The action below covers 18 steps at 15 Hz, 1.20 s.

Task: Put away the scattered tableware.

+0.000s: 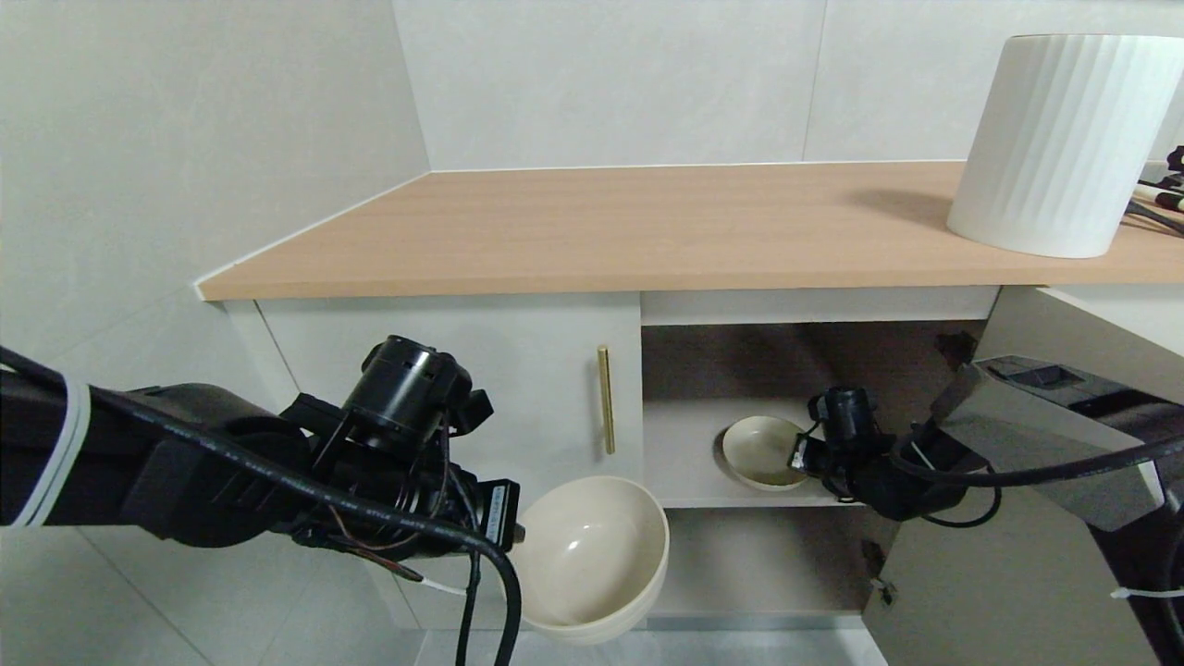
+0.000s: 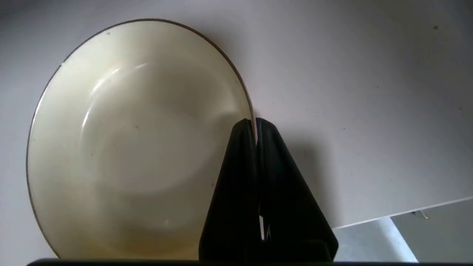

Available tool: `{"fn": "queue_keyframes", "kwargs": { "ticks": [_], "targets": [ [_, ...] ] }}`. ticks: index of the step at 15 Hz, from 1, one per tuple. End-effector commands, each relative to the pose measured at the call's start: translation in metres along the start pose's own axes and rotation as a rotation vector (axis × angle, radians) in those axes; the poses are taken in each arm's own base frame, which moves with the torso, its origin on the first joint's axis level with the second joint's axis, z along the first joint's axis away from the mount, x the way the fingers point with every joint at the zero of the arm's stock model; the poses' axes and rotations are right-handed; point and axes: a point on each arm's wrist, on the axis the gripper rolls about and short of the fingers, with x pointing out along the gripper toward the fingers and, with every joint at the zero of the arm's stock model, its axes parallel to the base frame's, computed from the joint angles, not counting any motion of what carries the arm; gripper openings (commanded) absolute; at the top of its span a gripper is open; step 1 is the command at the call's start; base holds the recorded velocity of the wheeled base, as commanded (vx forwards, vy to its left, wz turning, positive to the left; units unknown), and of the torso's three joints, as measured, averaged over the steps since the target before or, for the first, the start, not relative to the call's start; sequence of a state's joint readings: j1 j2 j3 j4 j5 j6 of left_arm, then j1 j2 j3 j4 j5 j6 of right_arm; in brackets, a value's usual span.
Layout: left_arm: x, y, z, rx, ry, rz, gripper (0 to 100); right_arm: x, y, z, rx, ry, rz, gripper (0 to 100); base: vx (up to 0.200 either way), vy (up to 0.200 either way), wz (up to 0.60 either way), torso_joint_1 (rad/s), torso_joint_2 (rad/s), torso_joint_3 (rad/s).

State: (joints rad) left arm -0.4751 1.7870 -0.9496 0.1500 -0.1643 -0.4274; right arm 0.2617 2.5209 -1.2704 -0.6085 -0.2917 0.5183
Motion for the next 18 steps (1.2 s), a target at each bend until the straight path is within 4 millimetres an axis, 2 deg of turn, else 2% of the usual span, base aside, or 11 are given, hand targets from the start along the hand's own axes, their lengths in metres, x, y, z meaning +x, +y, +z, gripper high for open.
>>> {"fn": "queue_keyframes", "kwargs": {
  "ticks": [1,6,7,14,17,18],
  "targets": [
    [0.001,0.0,0.0,-0.001,0.002,0.001,0,0.0,0.001,0.001,0.0,0.001,0.0,0,0.0,0.0,0.0,0.0,0.0,0.0],
    [0.002,0.0,0.0,-0.002,0.007,0.002,0,0.001,0.002,0.003,0.01,0.002,-0.027,0,0.0,0.0,0.0,0.0,0.0,0.0],
    [0.002,0.0,0.0,-0.002,0.007,0.002,0,0.001,0.002,0.003,0.01,0.002,-0.027,100,0.0,0.0,0.0,0.0,0.0,0.0],
    [0.002,-0.005,-0.002,0.013,0.009,-0.002,0,-0.004,0.003,0.006,0.011,-0.005,-0.032,100,0.0,0.0,0.0,0.0,0.0,0.0],
    [0.003,-0.01,-0.005,0.032,0.001,0.022,0,-0.019,0.005,0.009,0.006,-0.004,-0.026,100,0.0,0.0,0.0,0.0,0.0,0.0],
    [0.007,-0.013,-0.008,0.043,0.011,0.031,0,-0.039,0.011,0.011,-0.011,0.009,0.003,100,0.0,0.0,0.0,0.0,0.0,0.0]
  ]
}}
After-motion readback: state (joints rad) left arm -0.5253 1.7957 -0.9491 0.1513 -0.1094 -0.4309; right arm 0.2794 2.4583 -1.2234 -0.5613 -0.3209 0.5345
